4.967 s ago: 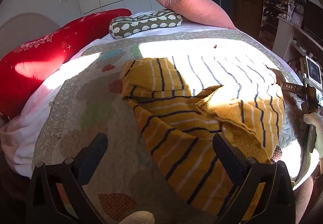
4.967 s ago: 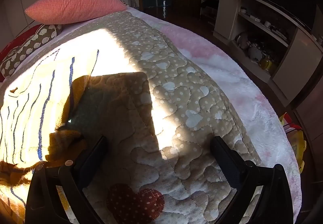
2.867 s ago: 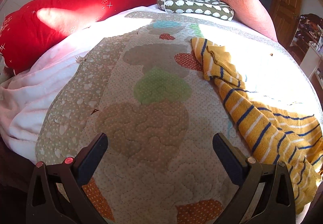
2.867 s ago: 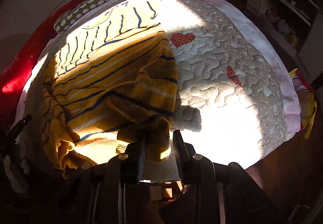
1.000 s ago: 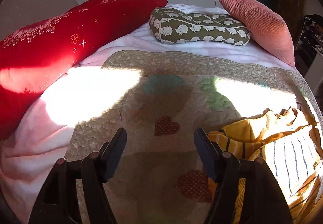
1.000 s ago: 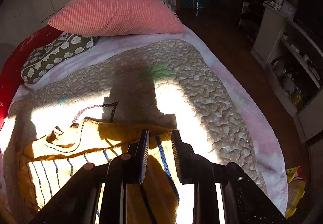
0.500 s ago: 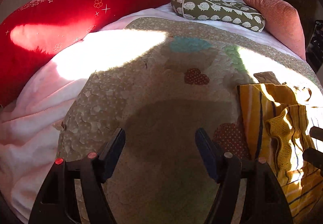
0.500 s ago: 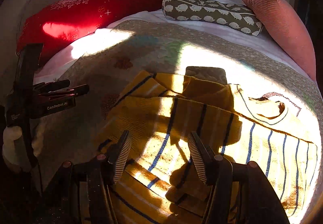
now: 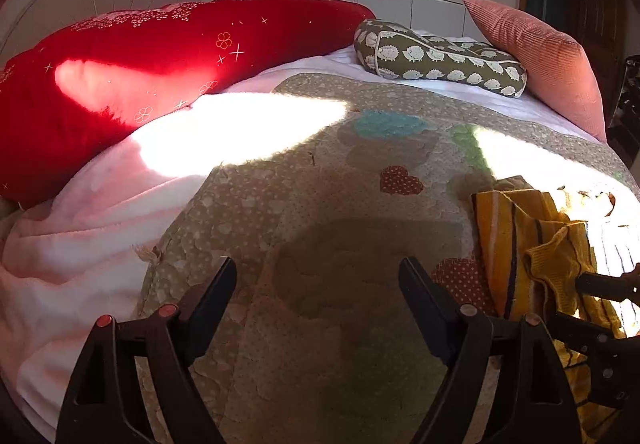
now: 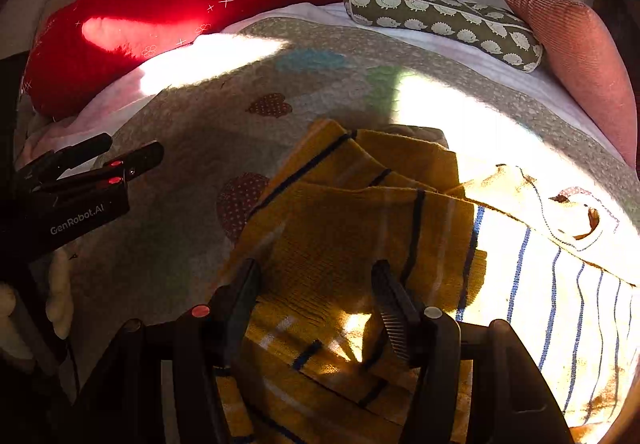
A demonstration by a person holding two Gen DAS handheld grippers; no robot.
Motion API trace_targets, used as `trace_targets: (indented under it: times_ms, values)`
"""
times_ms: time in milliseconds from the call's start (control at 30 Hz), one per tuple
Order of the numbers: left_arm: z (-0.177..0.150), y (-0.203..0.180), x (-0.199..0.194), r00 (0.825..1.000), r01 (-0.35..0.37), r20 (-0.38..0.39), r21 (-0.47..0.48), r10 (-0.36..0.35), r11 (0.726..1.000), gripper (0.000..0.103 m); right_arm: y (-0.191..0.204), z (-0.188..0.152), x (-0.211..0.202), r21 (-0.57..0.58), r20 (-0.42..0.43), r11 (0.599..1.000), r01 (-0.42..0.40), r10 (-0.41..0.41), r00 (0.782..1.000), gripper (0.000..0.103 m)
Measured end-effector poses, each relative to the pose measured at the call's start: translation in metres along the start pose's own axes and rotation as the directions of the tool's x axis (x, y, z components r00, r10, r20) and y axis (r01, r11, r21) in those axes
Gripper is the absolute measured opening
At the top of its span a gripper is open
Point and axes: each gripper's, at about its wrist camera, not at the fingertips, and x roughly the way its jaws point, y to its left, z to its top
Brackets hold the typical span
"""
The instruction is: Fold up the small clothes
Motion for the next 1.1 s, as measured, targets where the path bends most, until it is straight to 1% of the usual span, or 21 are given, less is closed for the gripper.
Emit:
trace_targets:
  times_ms: [167,333,367,400,433,467,533,600,700,767,800,867,967,1033,1100]
  values:
    - [-0.001,-0.005,-0.004,1.000,-0.003,-0.001,-0.006,0.003,1.000,0.082,0.006,-0.002,-0.002,-0.047,0.001,0.998,0.043,-0.043,0.999,0.062]
    - [-0.007,-0.006,0.003,0.999,0.009,-0.041,-0.014,-0.010,1.000,0.083,0.013,0.001,0.014,-0.059,-0.022,0.997,0.053,-0.054,0.998,0.062]
    - [-0.010,-0.005,0.006,0.998,0.014,-0.054,-0.018,-0.015,1.000,0.083,0.011,0.002,0.017,-0.045,-0.024,0.998,0.042,-0.043,0.999,0.058]
    - [-0.011,-0.004,0.010,0.997,0.014,-0.069,-0.023,-0.016,1.000,0.083,0.008,0.002,0.017,-0.027,-0.017,0.999,0.020,-0.021,1.000,0.039]
    - [-0.014,-0.002,0.015,0.996,0.012,-0.086,-0.026,-0.014,1.000,0.083,0.006,0.002,0.017,-0.006,-0.013,1.000,0.005,-0.005,1.000,0.025]
    - [-0.016,-0.001,0.021,0.994,0.012,-0.107,-0.031,-0.015,0.999,0.083,0.003,0.003,0.016,0.015,-0.014,1.000,0.009,-0.008,1.000,0.012]
    - [-0.020,0.003,0.033,0.987,0.012,-0.160,-0.046,-0.020,0.999,0.083,-0.004,0.004,0.010,0.065,0.005,0.998,-0.019,0.019,1.000,0.010]
    - [-0.024,0.004,0.042,0.980,0.006,-0.200,-0.048,-0.016,0.999,0.083,-0.011,0.005,0.001,0.094,0.022,0.996,-0.007,0.005,1.000,0.010]
    - [-0.026,0.000,0.042,0.981,-0.006,-0.193,-0.031,0.000,1.000,0.084,-0.025,0.007,-0.021,0.136,0.068,0.991,0.016,-0.025,0.997,0.009]
    - [-0.027,-0.002,0.043,0.981,-0.014,-0.195,-0.016,0.010,1.000,0.088,-0.038,0.007,-0.042,0.168,0.107,0.985,0.026,-0.044,0.993,0.009]
    - [-0.028,-0.003,0.044,0.981,-0.014,-0.196,-0.011,0.011,1.000,0.090,-0.045,0.007,-0.053,0.185,0.126,0.982,0.040,-0.064,0.990,0.009]
    - [-0.028,-0.002,0.047,0.979,-0.014,-0.203,-0.013,0.012,1.000,0.097,-0.069,0.004,-0.081,0.238,0.166,0.969,0.069,-0.110,0.980,0.009]
    - [-0.029,0.003,0.052,0.974,-0.005,-0.228,-0.039,-0.004,0.999,0.103,-0.115,-0.010,-0.124,0.327,0.197,0.932,0.157,-0.230,0.953,0.009]
    - [-0.029,0.003,0.054,0.971,0.000,-0.238,-0.047,-0.011,0.999,0.103,-0.156,-0.027,-0.153,0.410,0.190,0.886,0.219,-0.318,0.929,0.009]
    - [-0.030,0.002,0.054,0.972,-0.010,-0.236,-0.041,0.000,0.999,0.103,-0.198,-0.051,-0.181,0.499,0.160,0.821,0.278,-0.402,0.901,0.009]
